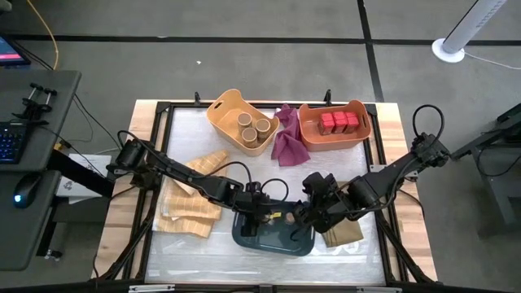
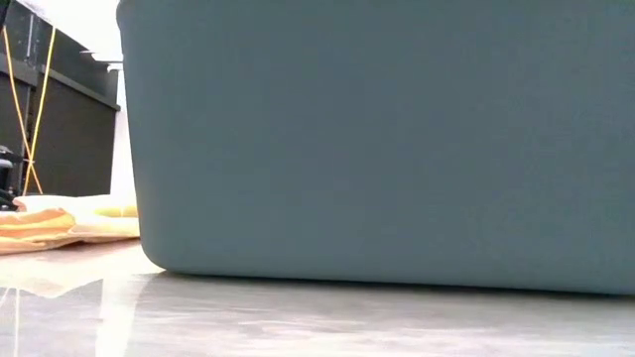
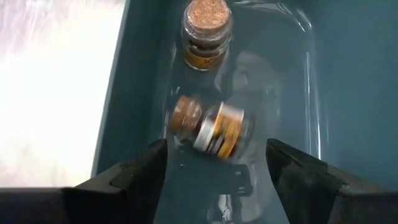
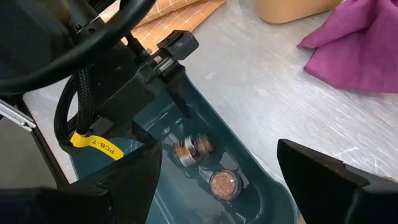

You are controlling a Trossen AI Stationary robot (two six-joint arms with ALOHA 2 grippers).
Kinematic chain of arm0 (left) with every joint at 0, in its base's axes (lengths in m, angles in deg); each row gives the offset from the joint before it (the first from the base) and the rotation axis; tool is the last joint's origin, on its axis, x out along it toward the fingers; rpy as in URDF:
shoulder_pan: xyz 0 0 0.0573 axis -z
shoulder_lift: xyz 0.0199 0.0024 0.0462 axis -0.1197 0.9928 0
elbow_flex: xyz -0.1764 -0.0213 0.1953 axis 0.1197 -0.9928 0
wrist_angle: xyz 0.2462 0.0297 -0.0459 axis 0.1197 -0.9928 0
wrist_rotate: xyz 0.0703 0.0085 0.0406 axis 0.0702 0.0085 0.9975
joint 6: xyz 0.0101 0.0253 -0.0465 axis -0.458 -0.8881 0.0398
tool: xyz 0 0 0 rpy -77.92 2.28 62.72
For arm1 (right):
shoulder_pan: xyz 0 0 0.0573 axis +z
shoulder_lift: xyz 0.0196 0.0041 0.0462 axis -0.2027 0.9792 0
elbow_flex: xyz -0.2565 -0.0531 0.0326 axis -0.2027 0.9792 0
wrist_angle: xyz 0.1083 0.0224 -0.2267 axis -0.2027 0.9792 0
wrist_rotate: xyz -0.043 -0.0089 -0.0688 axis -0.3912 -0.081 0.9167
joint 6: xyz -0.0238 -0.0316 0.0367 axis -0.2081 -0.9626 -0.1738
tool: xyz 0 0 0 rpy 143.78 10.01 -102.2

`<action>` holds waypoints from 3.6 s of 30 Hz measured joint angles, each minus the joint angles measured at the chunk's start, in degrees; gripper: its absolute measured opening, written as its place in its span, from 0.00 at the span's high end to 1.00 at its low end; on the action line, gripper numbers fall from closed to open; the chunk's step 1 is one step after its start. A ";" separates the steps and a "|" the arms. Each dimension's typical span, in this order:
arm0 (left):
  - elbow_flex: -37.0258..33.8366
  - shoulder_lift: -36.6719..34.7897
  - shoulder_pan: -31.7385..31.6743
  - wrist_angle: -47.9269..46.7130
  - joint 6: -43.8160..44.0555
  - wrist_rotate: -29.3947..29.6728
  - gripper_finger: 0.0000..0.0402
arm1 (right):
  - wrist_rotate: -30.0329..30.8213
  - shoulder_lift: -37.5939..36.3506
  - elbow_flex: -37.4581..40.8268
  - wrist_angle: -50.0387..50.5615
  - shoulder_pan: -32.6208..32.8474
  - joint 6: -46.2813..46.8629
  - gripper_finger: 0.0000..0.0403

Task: Sort spices by type
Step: Put the transparent seasoning bottle into the blue bin

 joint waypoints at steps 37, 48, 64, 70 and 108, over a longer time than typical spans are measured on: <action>-10.32 -41.95 5.27 -3.69 10.45 24.14 0.36 | -31.47 23.88 -13.03 1.41 -7.33 5.77 0.22; -24.30 -50.80 11.78 0.10 23.52 32.91 0.36 | -32.50 37.33 -26.87 6.94 -6.69 11.97 0.22; -26.43 -50.27 13.14 2.54 24.92 33.24 0.36 | -28.89 40.65 -27.86 14.06 -7.04 18.25 0.22; -26.43 -50.27 13.14 2.54 24.91 33.30 0.36 | -28.27 40.68 -27.86 13.66 -7.83 18.04 0.22; -26.38 -50.27 13.11 3.44 24.07 33.19 0.36 | -15.74 45.20 -41.71 21.51 -5.29 4.81 0.54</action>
